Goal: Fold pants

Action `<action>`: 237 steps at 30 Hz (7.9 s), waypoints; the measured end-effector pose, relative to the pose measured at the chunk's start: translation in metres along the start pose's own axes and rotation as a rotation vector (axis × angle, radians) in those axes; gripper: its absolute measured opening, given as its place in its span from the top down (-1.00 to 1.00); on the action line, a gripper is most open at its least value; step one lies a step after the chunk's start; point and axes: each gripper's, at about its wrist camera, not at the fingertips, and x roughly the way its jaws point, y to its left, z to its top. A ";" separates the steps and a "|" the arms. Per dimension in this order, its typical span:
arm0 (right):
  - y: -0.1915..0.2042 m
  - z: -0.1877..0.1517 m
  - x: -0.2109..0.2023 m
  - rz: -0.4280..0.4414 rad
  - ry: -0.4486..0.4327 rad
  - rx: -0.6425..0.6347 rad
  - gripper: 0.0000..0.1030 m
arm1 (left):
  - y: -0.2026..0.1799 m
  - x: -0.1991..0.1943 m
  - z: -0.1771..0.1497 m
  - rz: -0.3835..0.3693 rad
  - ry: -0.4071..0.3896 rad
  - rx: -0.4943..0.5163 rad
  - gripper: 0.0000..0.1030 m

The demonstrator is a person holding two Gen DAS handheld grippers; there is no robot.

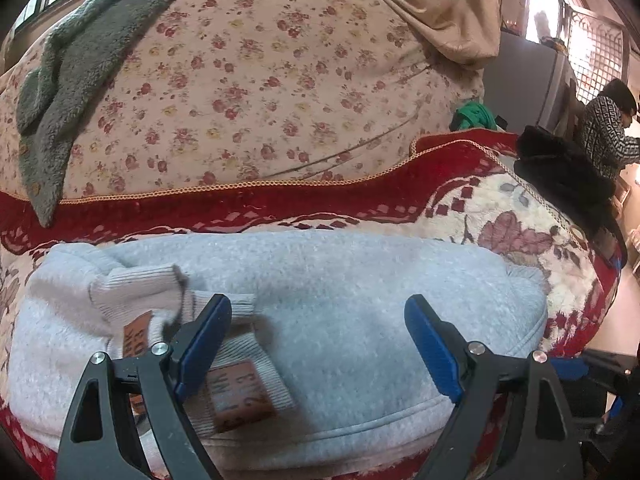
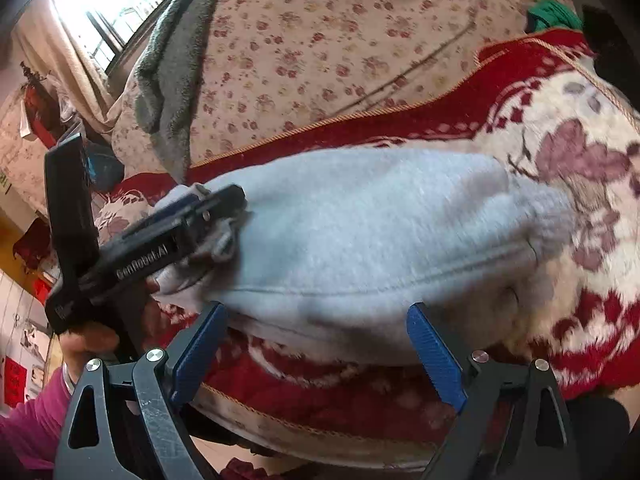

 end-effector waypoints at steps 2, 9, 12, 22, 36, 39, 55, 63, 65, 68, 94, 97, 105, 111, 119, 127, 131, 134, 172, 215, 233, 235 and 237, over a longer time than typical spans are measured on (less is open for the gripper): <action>-0.005 -0.004 0.000 -0.001 0.005 0.015 -0.83 | -0.002 0.003 0.001 -0.002 0.002 0.004 -0.70; -0.019 -0.010 0.005 -0.023 0.019 0.039 -0.83 | -0.004 0.017 0.005 -0.009 0.027 0.012 -0.70; -0.024 -0.015 0.007 -0.016 0.025 0.056 -0.83 | -0.002 0.024 0.007 -0.030 0.049 -0.001 -0.70; -0.056 -0.038 0.019 0.061 0.069 0.215 -0.87 | 0.000 0.051 0.026 -0.174 0.128 -0.024 -0.80; -0.073 -0.031 0.046 0.139 -0.090 0.410 -0.97 | -0.028 0.097 0.058 -0.235 0.215 0.132 -0.81; -0.081 -0.031 0.044 0.160 -0.157 0.473 -0.96 | -0.037 0.108 0.067 -0.274 0.256 0.178 -0.81; -0.103 -0.033 0.050 0.251 -0.191 0.472 -0.34 | -0.108 0.196 0.063 -0.494 0.520 0.485 -0.82; -0.107 -0.030 0.055 0.301 -0.174 0.457 -0.08 | -0.115 0.220 0.046 -0.581 0.607 0.463 -0.46; -0.102 -0.027 0.055 0.292 -0.175 0.435 0.04 | -0.114 0.214 0.048 -0.597 0.589 0.465 -0.05; -0.087 -0.020 0.048 0.254 -0.185 0.358 0.23 | -0.108 0.210 0.054 -0.580 0.568 0.441 0.50; 0.125 0.071 -0.008 0.132 -0.318 -0.306 0.34 | 0.072 -0.002 0.160 -0.498 0.047 0.191 0.65; 0.170 0.071 0.015 0.103 -0.289 -0.422 0.34 | 0.138 -0.023 0.145 -0.392 0.021 0.106 0.68; 0.270 0.029 0.126 0.038 -0.154 -0.744 0.34 | 0.309 -0.055 0.058 -0.092 0.044 -0.209 0.74; 0.295 -0.008 0.172 -0.017 -0.102 -0.878 -0.04 | 0.363 -0.092 0.013 -0.044 0.004 -0.355 0.74; 0.282 0.003 0.120 0.235 -0.051 -0.703 -0.49 | 0.320 -0.124 0.017 -0.082 -0.052 -0.283 0.32; 0.195 0.047 0.085 0.097 -0.114 -0.365 -0.49 | 0.241 -0.140 0.035 -0.164 -0.099 -0.133 -0.15; 0.180 0.052 0.095 0.022 -0.088 -0.315 -0.49 | 0.209 -0.116 0.027 -0.084 -0.028 -0.073 -0.16; 0.191 0.039 0.110 0.002 -0.030 -0.368 -0.49 | 0.208 -0.099 0.007 -0.016 0.040 -0.089 -0.15; 0.187 0.063 0.102 -0.086 -0.067 -0.287 -0.74 | 0.181 -0.115 -0.010 0.359 -0.074 -0.184 -0.62; 0.182 0.061 0.108 -0.064 -0.025 -0.257 -0.80 | 0.161 -0.113 -0.013 0.452 -0.060 -0.181 -0.75; 0.185 0.060 0.108 -0.061 -0.022 -0.262 -0.80 | 0.160 -0.117 -0.015 0.478 -0.070 -0.169 -0.75; 0.185 0.060 0.108 -0.062 -0.020 -0.263 -0.80 | 0.158 -0.117 -0.015 0.480 -0.072 -0.169 -0.75; 0.186 0.059 0.108 -0.061 -0.019 -0.265 -0.81 | 0.159 -0.117 -0.015 0.480 -0.071 -0.169 -0.75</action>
